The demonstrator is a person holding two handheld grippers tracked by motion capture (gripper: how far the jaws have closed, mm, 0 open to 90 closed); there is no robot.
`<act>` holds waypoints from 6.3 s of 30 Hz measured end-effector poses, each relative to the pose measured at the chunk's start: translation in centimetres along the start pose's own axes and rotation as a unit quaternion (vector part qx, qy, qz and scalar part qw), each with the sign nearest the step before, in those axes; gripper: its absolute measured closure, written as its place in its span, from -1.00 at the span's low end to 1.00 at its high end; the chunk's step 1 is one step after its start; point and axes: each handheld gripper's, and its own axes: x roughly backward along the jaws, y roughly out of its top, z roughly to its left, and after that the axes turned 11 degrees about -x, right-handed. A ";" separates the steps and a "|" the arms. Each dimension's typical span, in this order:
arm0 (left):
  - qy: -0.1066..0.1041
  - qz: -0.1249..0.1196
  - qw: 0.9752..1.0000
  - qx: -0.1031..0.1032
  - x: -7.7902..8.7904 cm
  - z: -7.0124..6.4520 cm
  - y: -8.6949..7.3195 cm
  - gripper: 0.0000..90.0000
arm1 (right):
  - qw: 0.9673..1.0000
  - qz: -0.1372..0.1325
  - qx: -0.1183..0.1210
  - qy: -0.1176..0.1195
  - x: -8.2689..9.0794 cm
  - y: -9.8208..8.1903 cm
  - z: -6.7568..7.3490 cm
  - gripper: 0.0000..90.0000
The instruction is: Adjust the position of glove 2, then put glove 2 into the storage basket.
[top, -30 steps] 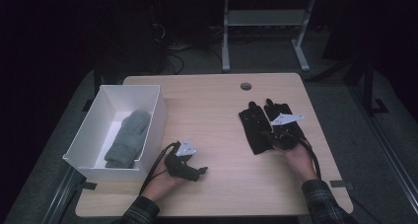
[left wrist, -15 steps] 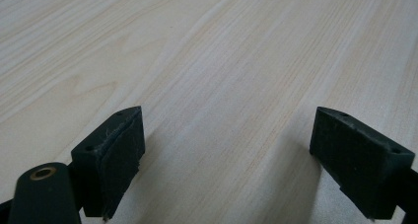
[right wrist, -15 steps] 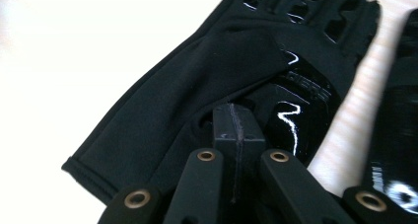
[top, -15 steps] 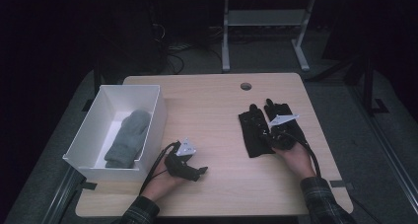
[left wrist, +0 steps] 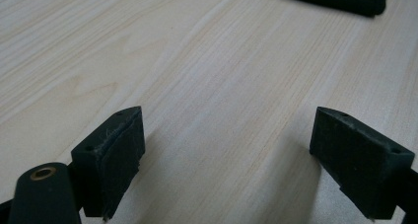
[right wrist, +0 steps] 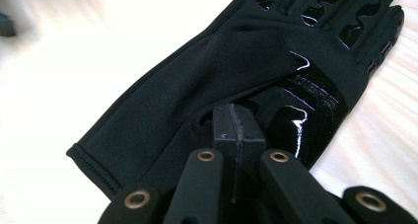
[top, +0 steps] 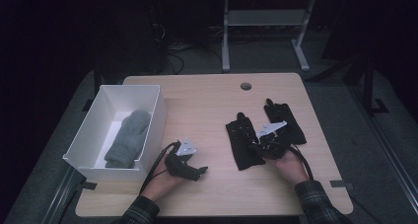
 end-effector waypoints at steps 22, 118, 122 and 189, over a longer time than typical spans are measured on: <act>0.001 0.002 1.000 -0.006 0.0 0.1 0.0 -0.71 | 0.997 0.031 0.042 0.063 -0.6 -0.7 5.9 1.00; -0.004 0.004 1.000 -0.009 0.0 0.2 0.1 -0.71 | 0.999 0.035 -0.005 0.004 3.7 -3.5 0.7 1.00; -0.004 0.003 1.000 -0.009 0.0 0.2 0.1 -0.71 | 0.999 0.039 0.010 0.017 3.2 -3.2 1.7 1.00; -0.039 0.030 0.998 0.036 -2.4 0.1 4.2 -0.10 | 1.000 0.024 -0.006 0.006 3.6 -3.5 -0.5 1.00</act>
